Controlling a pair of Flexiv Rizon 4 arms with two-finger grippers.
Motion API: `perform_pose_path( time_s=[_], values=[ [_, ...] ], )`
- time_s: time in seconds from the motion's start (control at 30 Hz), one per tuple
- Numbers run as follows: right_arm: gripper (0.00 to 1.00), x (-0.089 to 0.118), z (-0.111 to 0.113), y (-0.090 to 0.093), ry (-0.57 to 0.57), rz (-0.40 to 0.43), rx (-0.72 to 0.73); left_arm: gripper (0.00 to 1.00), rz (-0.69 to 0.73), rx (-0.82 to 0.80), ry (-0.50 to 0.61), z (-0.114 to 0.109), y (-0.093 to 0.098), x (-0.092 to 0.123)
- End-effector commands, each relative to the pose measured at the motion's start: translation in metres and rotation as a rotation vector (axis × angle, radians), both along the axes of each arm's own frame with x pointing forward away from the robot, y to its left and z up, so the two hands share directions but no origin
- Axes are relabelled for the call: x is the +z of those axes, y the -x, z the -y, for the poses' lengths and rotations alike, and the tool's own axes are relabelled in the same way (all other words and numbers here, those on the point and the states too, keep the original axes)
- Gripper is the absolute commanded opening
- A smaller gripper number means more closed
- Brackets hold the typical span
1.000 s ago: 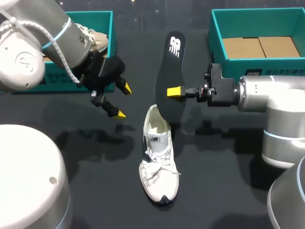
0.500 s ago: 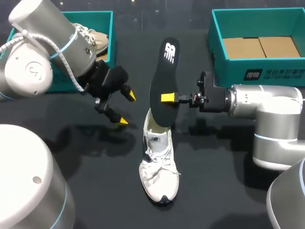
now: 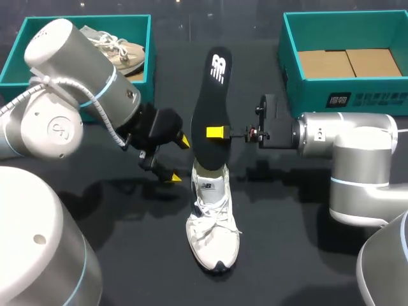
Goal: Take the shoe out of the shoebox, open the shoe tongue, remove and reinsert the insole, then place the shoe into the shoebox
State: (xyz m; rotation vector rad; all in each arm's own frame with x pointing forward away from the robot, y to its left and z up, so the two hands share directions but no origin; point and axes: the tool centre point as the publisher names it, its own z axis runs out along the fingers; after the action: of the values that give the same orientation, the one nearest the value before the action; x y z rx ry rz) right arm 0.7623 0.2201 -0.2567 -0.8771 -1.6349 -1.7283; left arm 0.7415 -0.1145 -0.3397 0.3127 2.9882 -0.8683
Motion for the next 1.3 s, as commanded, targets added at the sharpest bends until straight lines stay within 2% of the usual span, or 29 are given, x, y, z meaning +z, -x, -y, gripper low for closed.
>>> perform_pose_path(
  time_s=[0.03,0.13,0.43,0.9,1.3],
  values=[
    [0.0,-0.001,-0.002,0.001,0.002,0.0,-0.003,1.0,0.004,0.002,0.001,-0.002,0.002,0.001],
    [0.0,-0.002,-0.003,0.001,0.002,0.002,-0.002,1.0,0.016,0.023,-0.009,0.003,0.003,-0.004],
    [0.0,-0.005,-0.001,-0.003,-0.003,0.1,-0.02,1.0,-0.001,0.042,0.0,0.01,0.01,-0.012],
    [0.0,-0.006,0.001,-0.004,-0.003,0.106,-0.006,1.0,0.024,0.078,-0.019,0.012,0.011,-0.01],
    [0.0,-0.016,-0.003,-0.01,-0.026,0.179,0.005,1.0,0.002,0.123,-0.036,0.01,0.008,-0.015]
  ],
)
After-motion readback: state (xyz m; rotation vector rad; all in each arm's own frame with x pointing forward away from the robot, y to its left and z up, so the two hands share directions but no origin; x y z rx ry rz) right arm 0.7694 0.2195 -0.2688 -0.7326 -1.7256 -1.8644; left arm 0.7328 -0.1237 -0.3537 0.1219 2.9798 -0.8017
